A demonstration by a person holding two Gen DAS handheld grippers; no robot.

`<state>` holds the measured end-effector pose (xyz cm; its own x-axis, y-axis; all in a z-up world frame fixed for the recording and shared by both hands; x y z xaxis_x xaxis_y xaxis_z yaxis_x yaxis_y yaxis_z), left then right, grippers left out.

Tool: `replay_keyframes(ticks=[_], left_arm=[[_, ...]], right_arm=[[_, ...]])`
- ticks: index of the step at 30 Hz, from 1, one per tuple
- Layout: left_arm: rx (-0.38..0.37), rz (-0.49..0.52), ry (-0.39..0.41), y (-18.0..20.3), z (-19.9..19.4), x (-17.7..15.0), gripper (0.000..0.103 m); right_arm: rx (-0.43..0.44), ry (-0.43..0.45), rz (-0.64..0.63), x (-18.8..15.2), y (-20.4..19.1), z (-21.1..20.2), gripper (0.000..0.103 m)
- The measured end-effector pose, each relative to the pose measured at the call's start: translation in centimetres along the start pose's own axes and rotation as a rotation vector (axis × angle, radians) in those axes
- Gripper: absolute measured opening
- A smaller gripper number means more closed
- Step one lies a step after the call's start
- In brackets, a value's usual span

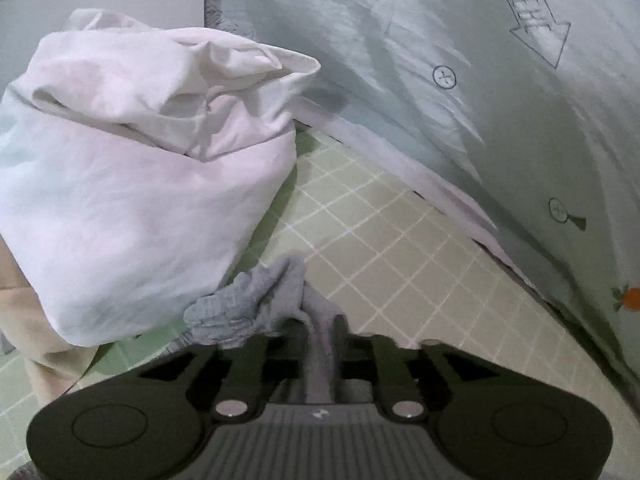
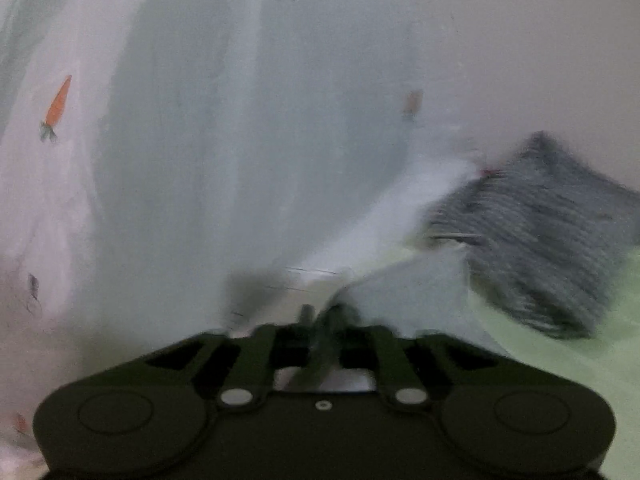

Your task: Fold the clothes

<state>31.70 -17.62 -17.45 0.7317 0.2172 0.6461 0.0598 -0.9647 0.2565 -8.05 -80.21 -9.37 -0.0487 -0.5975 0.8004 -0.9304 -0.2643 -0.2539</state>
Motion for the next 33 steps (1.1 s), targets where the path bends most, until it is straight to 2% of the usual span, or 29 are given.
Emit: replay_keyframes(ticks=[1, 3, 5, 7, 9, 13, 15, 17, 20, 22, 31, 33], left_arm=[[0.002, 0.012, 0.003, 0.3, -0.1, -0.1, 0.034], [-0.018, 0.064, -0.015, 1.4, -0.7, -1.5, 0.062], [-0.038, 0.117, -0.033, 2.4, -1.3, -2.9, 0.070], [-0.058, 0.169, -0.052, 3.5, -1.9, -4.4, 0.071], [-0.092, 0.215, -0.104, 4.6, -2.6, -6.6, 0.076], [-0.128, 0.299, -0.188, 6.1, -3.4, -10.5, 0.082], [-0.120, 0.327, -0.229, 6.4, -3.2, -12.0, 0.083], [-0.108, 0.310, -0.266, 6.3, -2.7, -12.8, 0.083], [-0.085, 0.282, -0.311, 6.0, -1.9, -13.6, 0.083], [-0.066, 0.285, -0.324, 5.8, -1.5, -13.8, 0.085], [-0.044, 0.296, -0.330, 5.5, -0.7, -14.1, 0.098], [-0.044, 0.295, -0.332, 5.5, -0.5, -14.0, 0.100]], right_arm=[[0.001, 0.017, -0.007, 0.2, -0.8, 0.3, 0.062], [-0.034, -0.012, -0.056, -1.7, -0.4, 0.5, 0.062], [-0.072, -0.046, -0.108, -3.8, 0.1, 0.7, 0.062], [-0.109, -0.079, -0.159, -5.9, 0.7, 0.8, 0.062], [-0.129, -0.145, -0.165, -8.4, 1.7, 1.1, 0.062], [-0.082, -0.184, -0.163, -10.5, 0.7, 1.9, 0.061], [-0.056, -0.203, -0.161, -11.5, 0.2, 2.3, 0.053], [-0.031, -0.221, -0.160, -12.5, -0.4, 2.7, 0.048], [0.034, -0.219, -0.181, -12.2, -3.2, 4.5, 0.033], [0.077, -0.216, -0.196, -12.0, -5.1, 5.8, 0.030], [-0.056, -0.234, -0.195, -11.4, -6.3, 10.8, 0.031], [-0.087, -0.238, -0.194, -11.3, -6.5, 11.9, 0.040]])
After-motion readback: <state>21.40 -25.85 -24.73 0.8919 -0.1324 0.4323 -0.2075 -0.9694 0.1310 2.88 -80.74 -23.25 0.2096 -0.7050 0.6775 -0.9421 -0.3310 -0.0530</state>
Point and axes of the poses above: each gripper's, at about its wrist camera, not at the fingertips, and z roughly the way its jaws point, y to its right, x to its top, the point moved 9 cm from there along z, roughly the way its jaws point, and after that the axes turned 10 degrees about -x, right-handed, at the moved point
